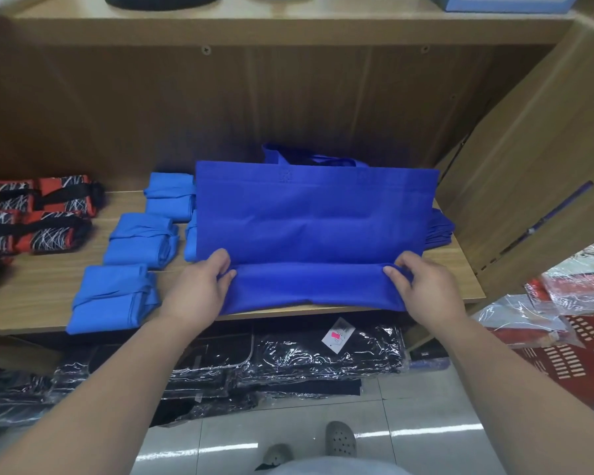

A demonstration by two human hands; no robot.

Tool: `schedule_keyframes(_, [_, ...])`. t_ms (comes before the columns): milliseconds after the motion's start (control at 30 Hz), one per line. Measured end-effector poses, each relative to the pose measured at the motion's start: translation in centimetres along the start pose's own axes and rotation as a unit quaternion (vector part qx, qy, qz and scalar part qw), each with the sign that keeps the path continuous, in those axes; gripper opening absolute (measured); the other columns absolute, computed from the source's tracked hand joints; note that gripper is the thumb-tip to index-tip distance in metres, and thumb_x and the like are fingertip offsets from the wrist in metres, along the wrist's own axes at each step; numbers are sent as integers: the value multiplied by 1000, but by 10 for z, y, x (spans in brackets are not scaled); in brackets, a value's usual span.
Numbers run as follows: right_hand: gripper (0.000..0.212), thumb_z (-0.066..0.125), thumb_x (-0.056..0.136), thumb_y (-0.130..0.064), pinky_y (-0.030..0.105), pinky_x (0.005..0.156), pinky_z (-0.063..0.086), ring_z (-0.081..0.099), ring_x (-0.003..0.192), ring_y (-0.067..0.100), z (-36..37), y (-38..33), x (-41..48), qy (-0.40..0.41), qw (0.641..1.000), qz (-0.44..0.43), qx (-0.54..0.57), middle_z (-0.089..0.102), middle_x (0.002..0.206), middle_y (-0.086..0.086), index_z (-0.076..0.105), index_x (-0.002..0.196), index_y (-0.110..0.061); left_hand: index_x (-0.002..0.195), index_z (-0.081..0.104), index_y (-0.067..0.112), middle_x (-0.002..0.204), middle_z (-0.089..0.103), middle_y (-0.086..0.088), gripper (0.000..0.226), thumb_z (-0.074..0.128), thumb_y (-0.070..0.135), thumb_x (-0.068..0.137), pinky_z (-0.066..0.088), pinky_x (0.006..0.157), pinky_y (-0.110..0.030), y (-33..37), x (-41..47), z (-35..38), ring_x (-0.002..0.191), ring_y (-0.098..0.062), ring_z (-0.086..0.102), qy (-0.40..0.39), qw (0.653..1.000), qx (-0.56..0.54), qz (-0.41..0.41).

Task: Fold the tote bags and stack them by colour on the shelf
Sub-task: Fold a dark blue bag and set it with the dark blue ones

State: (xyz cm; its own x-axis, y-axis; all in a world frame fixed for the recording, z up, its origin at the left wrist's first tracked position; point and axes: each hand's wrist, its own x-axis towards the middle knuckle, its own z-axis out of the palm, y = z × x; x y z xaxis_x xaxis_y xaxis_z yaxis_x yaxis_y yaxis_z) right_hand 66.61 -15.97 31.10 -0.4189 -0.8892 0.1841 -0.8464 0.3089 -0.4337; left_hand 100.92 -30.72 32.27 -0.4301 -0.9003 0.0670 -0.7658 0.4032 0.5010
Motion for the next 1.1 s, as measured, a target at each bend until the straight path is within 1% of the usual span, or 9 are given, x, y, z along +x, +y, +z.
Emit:
schedule_keyframes(200, [31, 68, 94, -36, 34, 53, 35, 48, 61, 23, 0, -3, 9, -20, 999, 27, -10, 49, 63, -2, 52, 77, -16, 83, 33, 21, 65, 48, -1, 32, 55, 37, 100, 48, 59, -41, -4, 12, 8, 67, -32, 51, -25, 996, 84, -27])
schedule_keyframes(300, [32, 65, 95, -37, 35, 53, 36, 47, 61, 26, 2, -4, 8, -25, 998, 31, -44, 48, 66, -1, 49, 77, -16, 90, 42, 18, 79, 55, -5, 38, 60, 51, 94, 45, 54, -38, -4, 9, 11, 70, -35, 57, 15, 990, 135, -38])
schedule_keyframes(367, [32, 61, 98, -39, 34, 54, 31, 45, 61, 26, 3, -4, 8, -32, 997, 32, -68, 47, 67, -1, 46, 79, -17, 99, 54, 15, 90, 58, -8, 38, 62, 51, 94, 44, 53, -37, -5, 2, 13, 72, -36, 59, 80, 980, 183, 10])
schedule_keyframes(500, [31, 52, 101, -40, 34, 53, 30, 46, 60, 26, 3, -3, 9, -47, 995, 29, -88, 43, 65, -4, 44, 84, -17, 99, 71, 14, 113, 64, -10, 28, 58, 38, 92, 42, 83, -47, -6, -17, 19, 102, -36, 58, 197, 940, 210, 183])
schedule_keyframes(633, [30, 56, 101, -38, 34, 54, 30, 47, 61, 25, 3, 0, 11, -50, 994, 34, -88, 46, 65, -3, 45, 82, -16, 122, 71, 18, 132, 65, -3, 56, 45, 58, 93, 34, 109, -56, -8, -30, 30, 132, -30, 54, 71, 954, 213, 197])
schedule_keyframes(800, [25, 76, 88, -27, 35, 57, 42, 52, 67, 28, 10, 3, 1, 47, 998, 39, -24, 54, 79, 2, 56, 86, -13, 127, 70, 24, 135, 65, 1, 66, 37, 67, 89, 44, 105, -52, -12, -27, 26, 129, -23, 59, -9, 967, 198, 160])
schedule_keyframes(900, [16, 75, 88, -24, 39, 71, 47, 55, 82, 32, 12, 5, -10, 134, 987, -78, -50, 58, 90, 6, 68, 86, -10, 130, 68, 26, 138, 64, 2, 65, 37, 66, 89, 47, 104, -51, -12, -27, 22, 129, -22, 59, -25, 966, 203, 158])
schedule_keyframes(967, [31, 65, 91, -42, 40, 84, 43, 58, 97, 31, 8, 5, -20, 120, 977, -157, -76, 65, 102, 5, 74, 92, -12, 132, 67, 27, 139, 62, 2, 65, 42, 68, 87, 49, 101, -51, -13, -28, 19, 129, -22, 59, -28, 962, 214, 169])
schedule_keyframes(1100, [81, 60, 75, -79, 47, 109, 39, 54, 131, 26, -1, 26, -38, -35, 972, -198, -125, 63, 137, -4, 70, 126, -17, 126, 70, 26, 131, 68, 2, 63, 87, 50, 70, 57, 85, -43, -16, -28, 14, 119, -22, 66, -30, 960, 197, 197])
